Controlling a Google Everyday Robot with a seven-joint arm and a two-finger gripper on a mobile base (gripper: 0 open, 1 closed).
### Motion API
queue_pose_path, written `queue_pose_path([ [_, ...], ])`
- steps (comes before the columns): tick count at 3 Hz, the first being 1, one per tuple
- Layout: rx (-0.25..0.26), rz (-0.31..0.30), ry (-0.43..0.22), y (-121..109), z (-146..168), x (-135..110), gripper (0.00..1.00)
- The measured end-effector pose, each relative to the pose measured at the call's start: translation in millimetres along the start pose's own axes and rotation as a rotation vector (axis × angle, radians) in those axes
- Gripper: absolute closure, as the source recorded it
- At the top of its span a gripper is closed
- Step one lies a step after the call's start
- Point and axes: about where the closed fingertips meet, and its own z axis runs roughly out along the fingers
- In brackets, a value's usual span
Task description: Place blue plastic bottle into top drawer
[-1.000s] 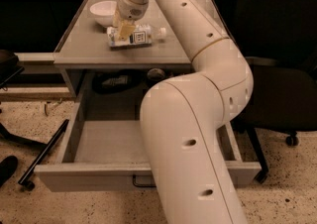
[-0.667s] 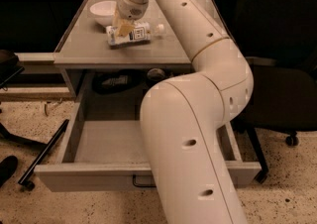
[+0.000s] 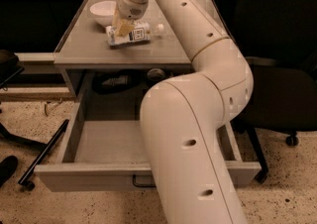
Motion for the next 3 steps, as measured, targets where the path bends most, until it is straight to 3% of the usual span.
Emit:
queue_pose_path([
  [2, 0.0, 0.0, 0.0, 0.0, 0.0, 0.0, 0.12],
  [3, 0.0, 0.0, 0.0, 0.0, 0.1, 0.0, 0.0],
])
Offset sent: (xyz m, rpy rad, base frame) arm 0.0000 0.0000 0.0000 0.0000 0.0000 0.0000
